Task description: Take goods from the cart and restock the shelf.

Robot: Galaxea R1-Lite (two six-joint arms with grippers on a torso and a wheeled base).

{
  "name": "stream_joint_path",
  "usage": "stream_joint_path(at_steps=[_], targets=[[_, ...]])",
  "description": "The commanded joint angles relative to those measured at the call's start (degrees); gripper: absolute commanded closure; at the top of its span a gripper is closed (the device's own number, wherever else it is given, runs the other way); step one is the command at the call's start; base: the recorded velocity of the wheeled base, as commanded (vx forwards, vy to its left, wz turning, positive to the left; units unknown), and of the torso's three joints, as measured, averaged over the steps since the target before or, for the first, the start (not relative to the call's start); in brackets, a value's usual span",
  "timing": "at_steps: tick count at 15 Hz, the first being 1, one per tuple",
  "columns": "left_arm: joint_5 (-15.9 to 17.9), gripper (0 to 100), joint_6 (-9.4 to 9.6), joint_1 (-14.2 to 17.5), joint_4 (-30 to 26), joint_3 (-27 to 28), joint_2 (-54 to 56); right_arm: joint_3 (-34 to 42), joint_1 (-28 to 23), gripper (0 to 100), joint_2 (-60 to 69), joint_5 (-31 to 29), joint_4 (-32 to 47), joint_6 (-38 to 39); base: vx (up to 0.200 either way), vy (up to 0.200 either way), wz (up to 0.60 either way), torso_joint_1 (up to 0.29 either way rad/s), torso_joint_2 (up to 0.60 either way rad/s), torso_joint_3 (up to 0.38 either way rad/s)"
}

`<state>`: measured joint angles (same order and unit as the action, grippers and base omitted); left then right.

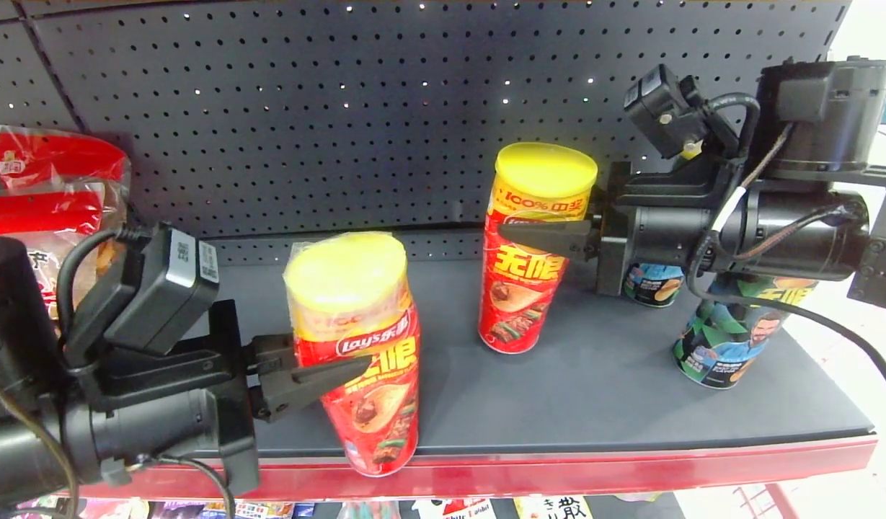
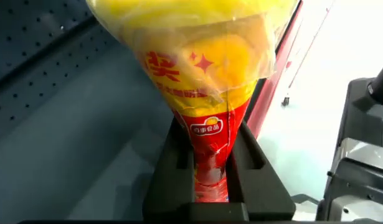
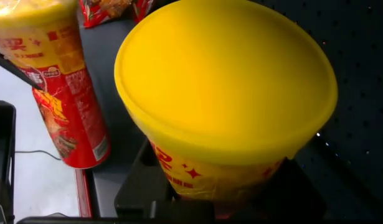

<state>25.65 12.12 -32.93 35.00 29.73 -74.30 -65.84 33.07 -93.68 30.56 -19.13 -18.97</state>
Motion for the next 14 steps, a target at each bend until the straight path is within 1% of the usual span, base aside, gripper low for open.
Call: stream_joint_path(at_steps=[1, 2, 3, 6, 8, 12, 14], targets=[[-0.07, 100, 0.01, -0.03, 0.16, 3.67, -3.48, 0.19, -0.03, 100, 0.26, 0.11, -0.03, -0.02, 0.000, 0.000, 0.00, 0.000, 0.00, 0.000], [-0.16, 100, 0.01, 0.41, 0.16, 6.57, -5.06, 0.27, -0.03, 100, 0.43, 0.11, -0.03, -0.02, 0.000, 0.000, 0.00, 0.000, 0.00, 0.000], [-0.16, 100, 0.01, 0.58, 0.16, 7.44, -5.77, 0.19, -0.03, 100, 0.43, 0.11, -0.03, -0.02, 0.000, 0.000, 0.00, 0.000, 0.00, 0.000], [-0.07, 100, 0.01, 1.11, 0.16, 6.39, -7.96, -0.96, -0.11, 100, 0.17, 0.11, -0.03, 0.07, 0.000, 0.000, 0.00, 0.000, 0.00, 0.000], [0.02, 100, 0.01, 2.08, 0.24, 5.95, -9.19, -1.92, -0.11, 100, -0.09, 0.11, -0.03, 0.16, 0.000, 0.000, 0.00, 0.000, 0.00, 0.000], [-0.07, 100, 0.01, 2.60, 0.42, 6.65, -11.13, -2.01, -0.20, 100, -0.09, 0.11, -0.03, 0.60, 0.000, 0.000, 0.00, 0.000, 0.00, 0.000], [-0.07, 100, 0.10, 3.04, 0.42, 8.50, -11.83, -1.75, -0.29, 100, -0.09, 0.20, -0.03, 0.69, 0.000, 0.000, 0.00, 0.000, 0.00, 0.000]])
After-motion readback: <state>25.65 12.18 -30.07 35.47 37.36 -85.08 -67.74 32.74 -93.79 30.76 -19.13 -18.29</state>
